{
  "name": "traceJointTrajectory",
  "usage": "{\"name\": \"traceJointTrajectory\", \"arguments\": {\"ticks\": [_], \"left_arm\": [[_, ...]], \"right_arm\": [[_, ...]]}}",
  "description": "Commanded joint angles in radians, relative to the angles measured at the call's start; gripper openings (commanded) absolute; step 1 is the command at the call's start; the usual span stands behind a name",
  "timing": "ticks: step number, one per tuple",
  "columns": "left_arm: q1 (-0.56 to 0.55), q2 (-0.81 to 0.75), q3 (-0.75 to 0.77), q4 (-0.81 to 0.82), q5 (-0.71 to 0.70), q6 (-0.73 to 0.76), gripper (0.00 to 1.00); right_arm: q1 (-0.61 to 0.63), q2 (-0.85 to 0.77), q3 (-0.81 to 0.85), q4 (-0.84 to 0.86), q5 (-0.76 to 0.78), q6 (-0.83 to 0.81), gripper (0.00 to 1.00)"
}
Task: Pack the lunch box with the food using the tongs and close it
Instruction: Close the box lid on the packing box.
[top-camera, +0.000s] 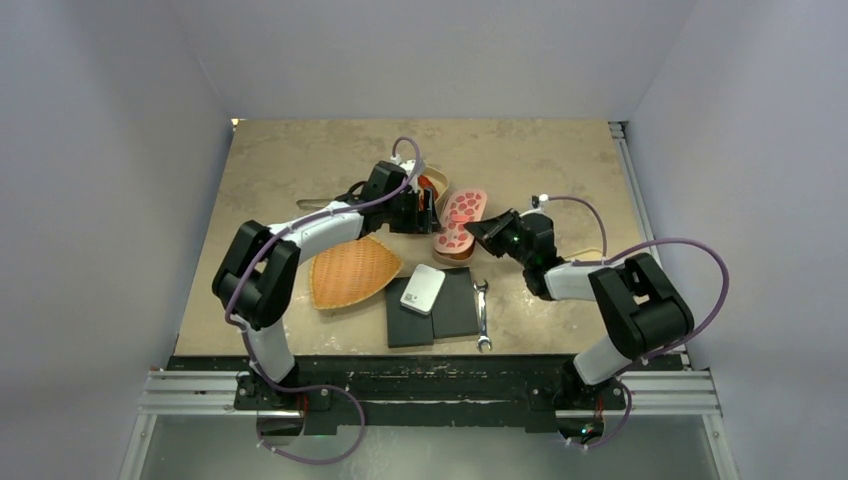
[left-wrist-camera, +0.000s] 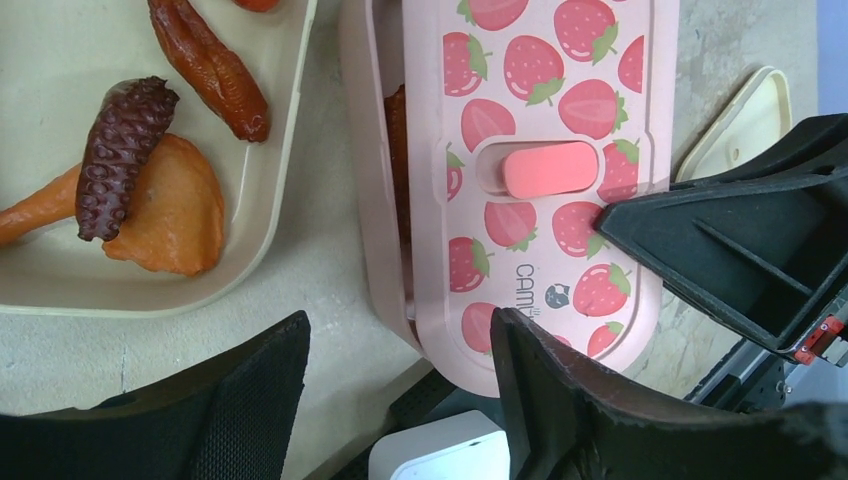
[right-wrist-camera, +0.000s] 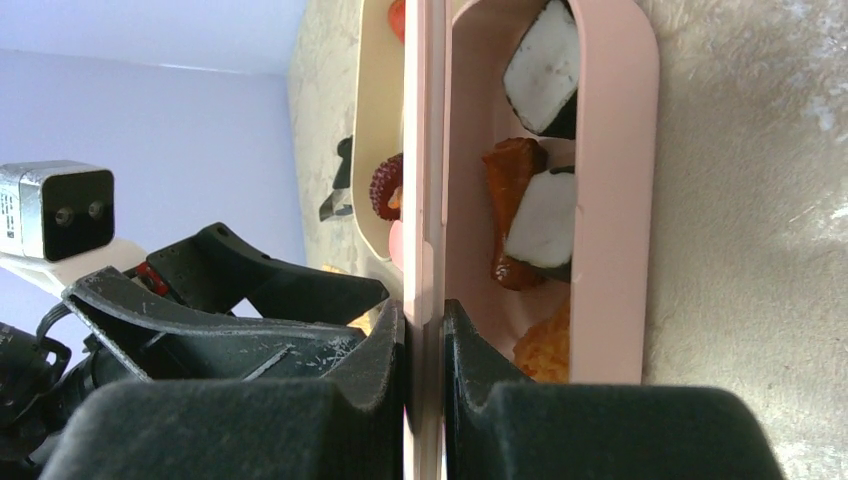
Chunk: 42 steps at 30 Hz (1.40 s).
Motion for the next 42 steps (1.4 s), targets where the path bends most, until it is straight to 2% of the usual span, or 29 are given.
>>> {"name": "traceJointTrajectory", "arguments": {"ticks": [1,12,26,30,42], "left_arm": [[0.011,0.029,0.025,0.021,0.036,0.022,0.65],[0.021,0.102,0.057,0.014,0.099,0.029,0.62],[0.029,0.126,0.058,0.027,0.144,0.024,0.5],[0.032,0.124,0.053,0.037,0.168,0.022,0.53],[0.071,0.058,0.022,0.099,0.223,0.015,0.61]], "right_arm": [[0.007,0.024,0.039,0.068,0.019,0.011,0.0],[0.006,0.07,0.025,0.12,0.0,0.003,0.0],[0.007,0.145,0.052,0.155,-0.074,-0.021,0.0],[0.007,0.152,0.04,0.194,-0.098,0.012,0.0],[0.006,0.068,0.036,0.167,-0.107,0.025,0.0]]}}
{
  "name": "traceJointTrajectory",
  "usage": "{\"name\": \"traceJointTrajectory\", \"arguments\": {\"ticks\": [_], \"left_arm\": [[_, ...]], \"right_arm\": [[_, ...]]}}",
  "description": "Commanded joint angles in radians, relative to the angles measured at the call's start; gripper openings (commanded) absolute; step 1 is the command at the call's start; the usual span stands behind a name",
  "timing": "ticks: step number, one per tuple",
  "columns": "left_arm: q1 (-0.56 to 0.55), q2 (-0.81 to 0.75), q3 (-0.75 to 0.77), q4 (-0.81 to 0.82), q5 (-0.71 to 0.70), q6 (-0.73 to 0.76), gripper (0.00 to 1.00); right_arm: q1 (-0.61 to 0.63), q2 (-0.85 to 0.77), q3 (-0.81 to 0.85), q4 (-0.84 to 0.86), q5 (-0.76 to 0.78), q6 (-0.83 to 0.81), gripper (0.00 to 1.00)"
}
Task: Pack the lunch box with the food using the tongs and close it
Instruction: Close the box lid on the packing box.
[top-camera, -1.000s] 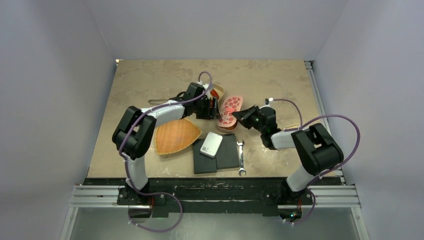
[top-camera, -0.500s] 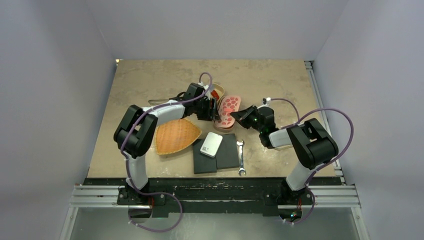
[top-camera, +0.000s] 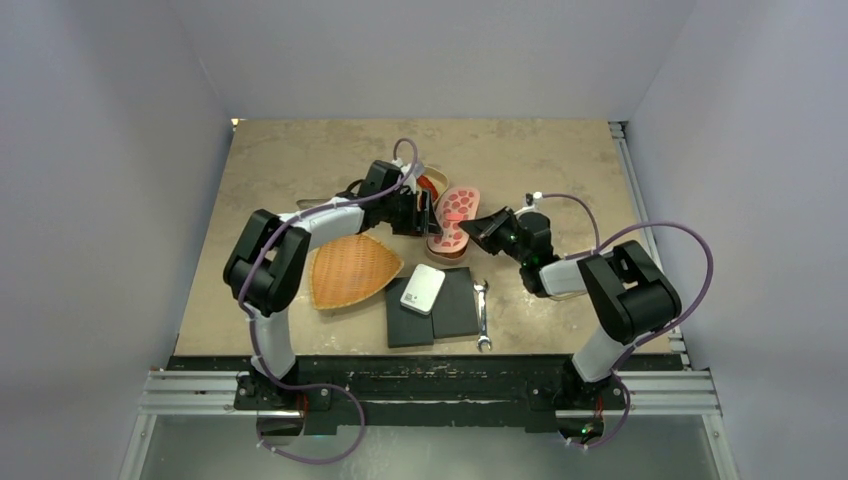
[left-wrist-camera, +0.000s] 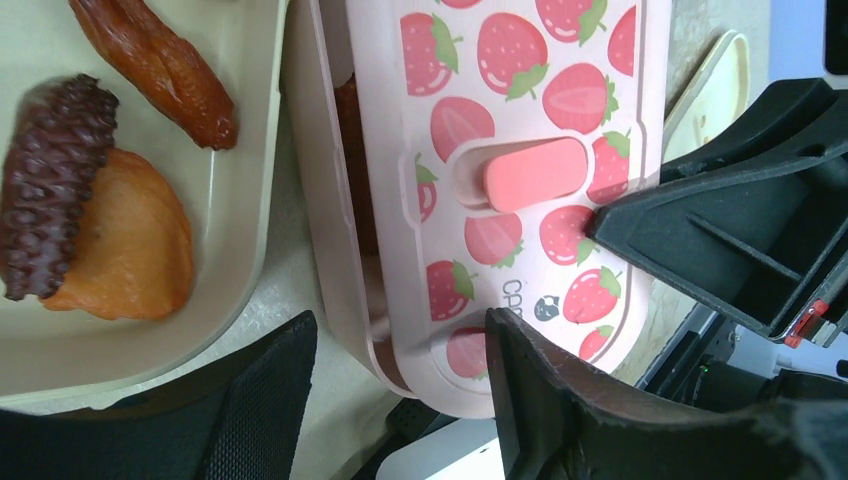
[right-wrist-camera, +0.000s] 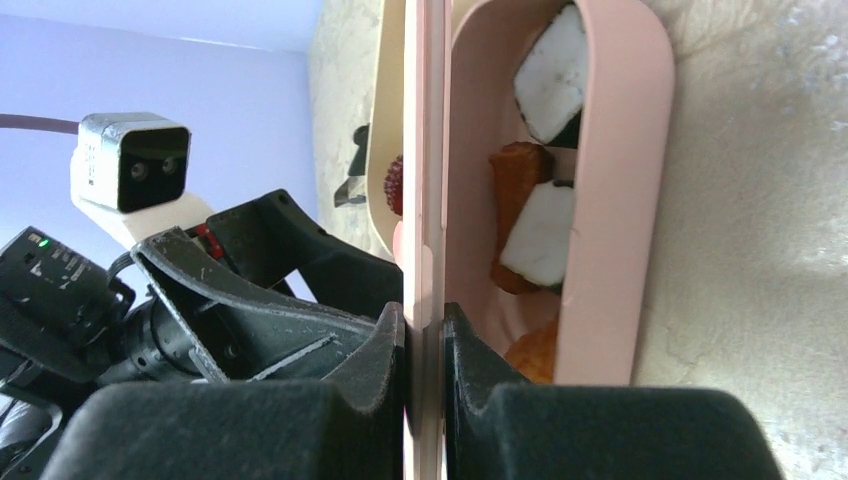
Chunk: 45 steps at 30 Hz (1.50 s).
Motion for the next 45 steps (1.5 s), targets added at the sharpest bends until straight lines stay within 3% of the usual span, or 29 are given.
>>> {"name": "traceJointTrajectory", "arguments": {"ticks": [1,3,7,23,45], "left_arm": [[0.021,-0.053,-0.002,0.062,0.043,0.01,0.61],[0.025,-0.047,-0.002,0.063,0.055,0.005,0.58],[0.029,-0.035,-0.004,0.076,0.082,-0.008,0.61],[0.036,0.006,0.002,0.07,0.088,-0.014,0.57],[0.05,0.016,-0.004,0.094,0.126,-0.036,0.54]], "right_arm": [[0.007,-0.047,0.017,0.044,-0.037,0.023,0.0],[0.006,-0.048,0.023,0.037,-0.029,0.016,0.0],[0.007,-0.03,0.024,0.039,-0.025,0.015,0.0],[0.007,0.061,0.042,0.111,-0.043,0.025,0.0],[0.002,0.031,0.044,0.14,-0.072,0.064,0.0]]}}
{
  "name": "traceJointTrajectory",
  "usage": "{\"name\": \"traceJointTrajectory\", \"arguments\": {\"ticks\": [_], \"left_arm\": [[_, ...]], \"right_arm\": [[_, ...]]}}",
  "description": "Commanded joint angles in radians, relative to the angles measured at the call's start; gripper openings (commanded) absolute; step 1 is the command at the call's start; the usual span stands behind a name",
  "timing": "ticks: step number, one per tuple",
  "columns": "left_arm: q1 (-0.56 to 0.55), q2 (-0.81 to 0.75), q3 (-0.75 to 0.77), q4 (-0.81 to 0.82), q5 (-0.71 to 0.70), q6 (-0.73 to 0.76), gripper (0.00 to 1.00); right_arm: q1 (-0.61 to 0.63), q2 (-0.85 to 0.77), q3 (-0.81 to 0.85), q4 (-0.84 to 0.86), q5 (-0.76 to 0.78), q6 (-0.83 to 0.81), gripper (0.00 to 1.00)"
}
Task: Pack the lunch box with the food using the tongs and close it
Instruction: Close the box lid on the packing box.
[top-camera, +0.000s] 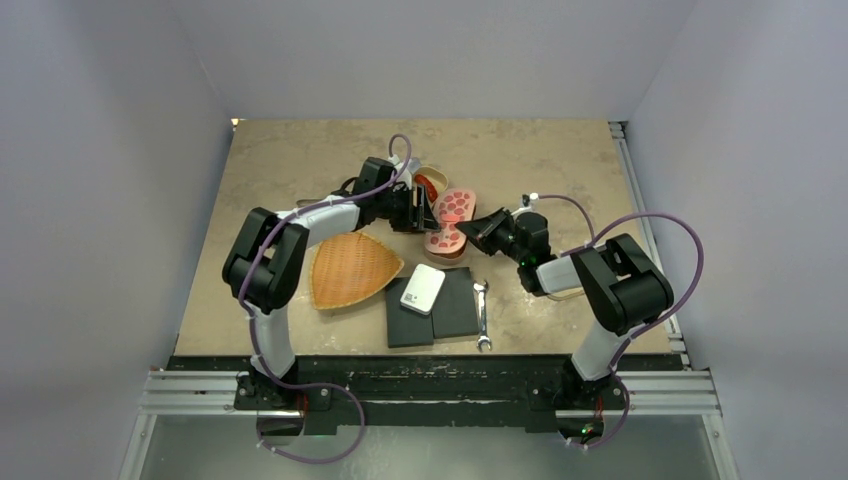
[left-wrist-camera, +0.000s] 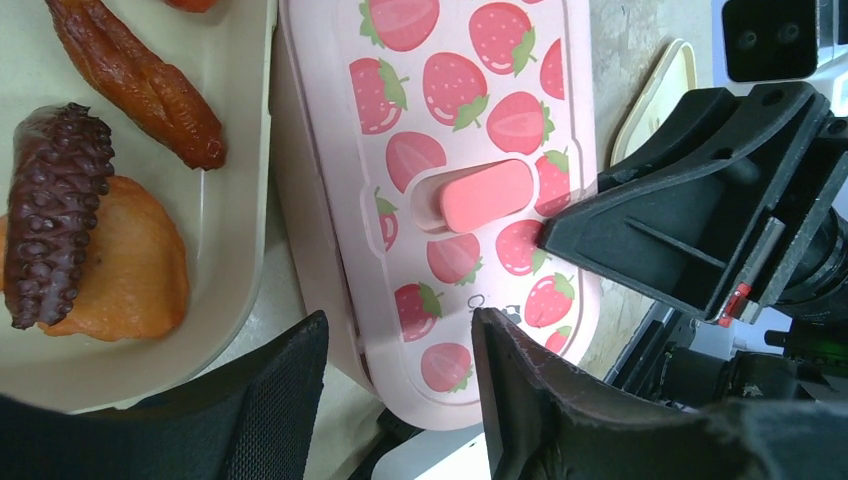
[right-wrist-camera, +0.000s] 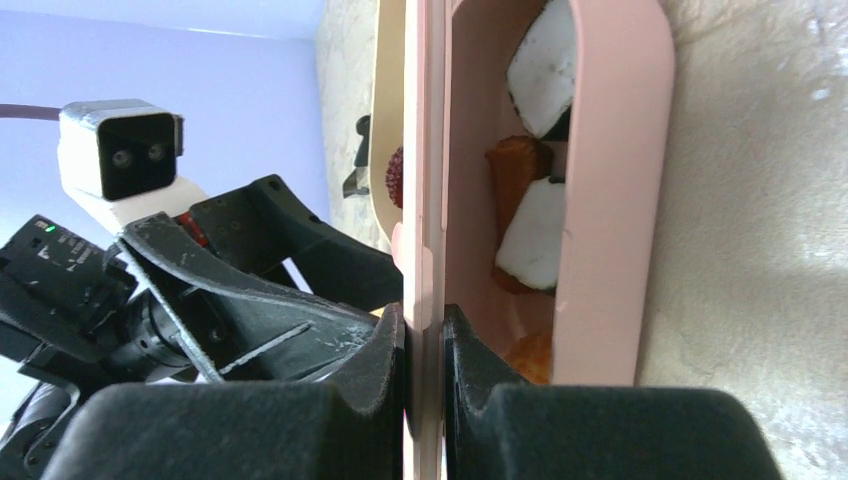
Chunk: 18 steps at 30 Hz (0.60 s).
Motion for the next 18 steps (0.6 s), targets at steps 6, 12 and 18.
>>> {"name": "traceJointTrajectory", "arguments": {"ticks": [6,12,18], "left_arm": [[0.006,0.016,-0.006,0.043,0.028,-0.019,0.53],[0.006,0.02,-0.006,0.043,0.019,-0.019,0.53],[0.006,0.027,-0.001,0.024,-0.005,-0.008,0.52]], "right_arm": [[0.004,-0.025,0.039,0.073,-0.014,0.011,0.0],[0.004,0.007,0.037,0.087,-0.012,0.012,0.0],[0.005,0.036,0.047,0.098,-0.005,0.013,0.0]]}}
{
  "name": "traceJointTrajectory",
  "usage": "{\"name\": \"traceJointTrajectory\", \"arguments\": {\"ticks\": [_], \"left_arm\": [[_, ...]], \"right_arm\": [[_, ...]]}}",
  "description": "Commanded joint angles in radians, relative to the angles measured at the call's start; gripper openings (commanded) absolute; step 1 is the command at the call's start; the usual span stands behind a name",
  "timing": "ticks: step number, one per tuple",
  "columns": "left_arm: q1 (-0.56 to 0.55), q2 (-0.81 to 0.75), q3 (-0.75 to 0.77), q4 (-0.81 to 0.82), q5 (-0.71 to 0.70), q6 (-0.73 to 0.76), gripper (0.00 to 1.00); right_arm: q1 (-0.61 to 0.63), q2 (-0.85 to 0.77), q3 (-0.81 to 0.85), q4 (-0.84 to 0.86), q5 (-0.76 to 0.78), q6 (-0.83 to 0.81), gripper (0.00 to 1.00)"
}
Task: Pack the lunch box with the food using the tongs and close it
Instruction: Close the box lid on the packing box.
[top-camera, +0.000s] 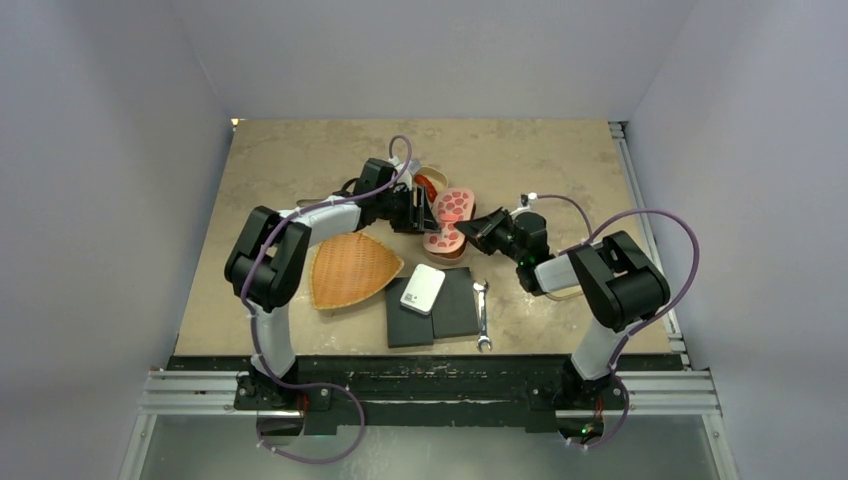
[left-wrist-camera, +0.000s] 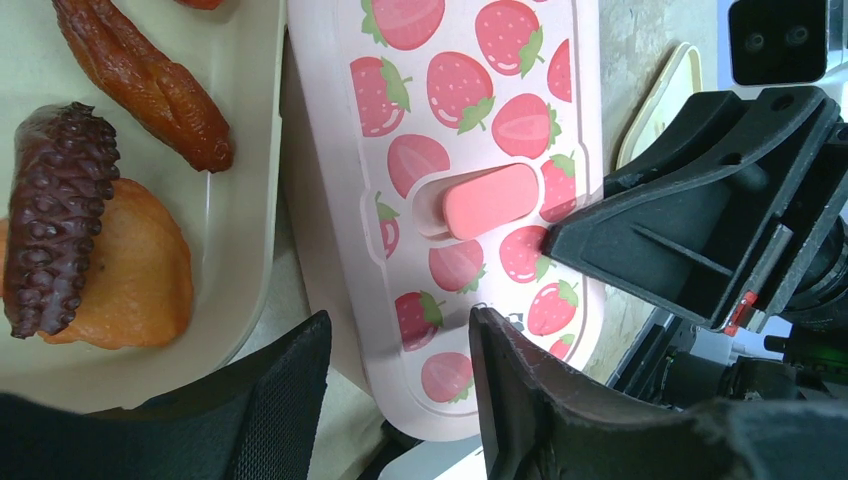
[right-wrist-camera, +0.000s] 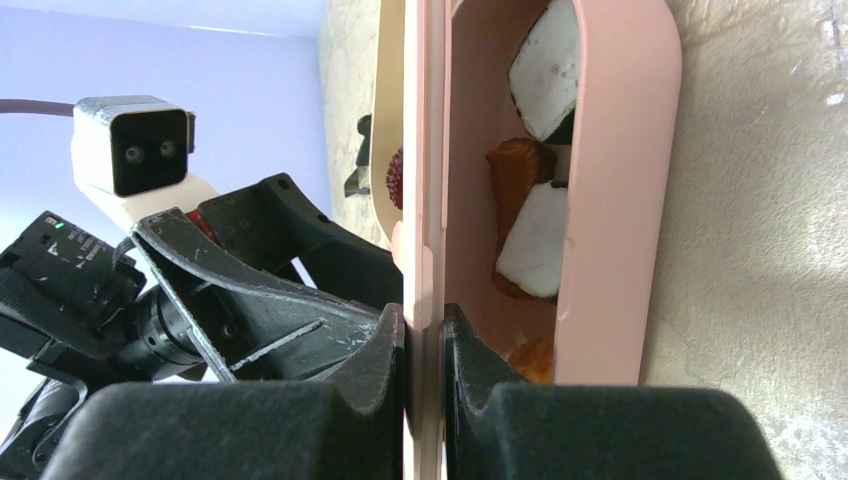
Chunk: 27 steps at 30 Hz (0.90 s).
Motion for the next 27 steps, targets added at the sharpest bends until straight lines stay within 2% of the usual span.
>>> {"name": "traceJointTrajectory", "arguments": {"ticks": [1,27], "left_arm": [[0.006,0.011,0.0,0.01,-0.005,0.005,0.52],[0.006,0.03,0.006,-0.004,-0.014,0.003,0.44]], "right_arm": [[0.005,0.021,0.042,0.063,0.003,0.005,0.0],[0.013,0.016,-0.001,0.032,0.051,0.012,0.0]]}}
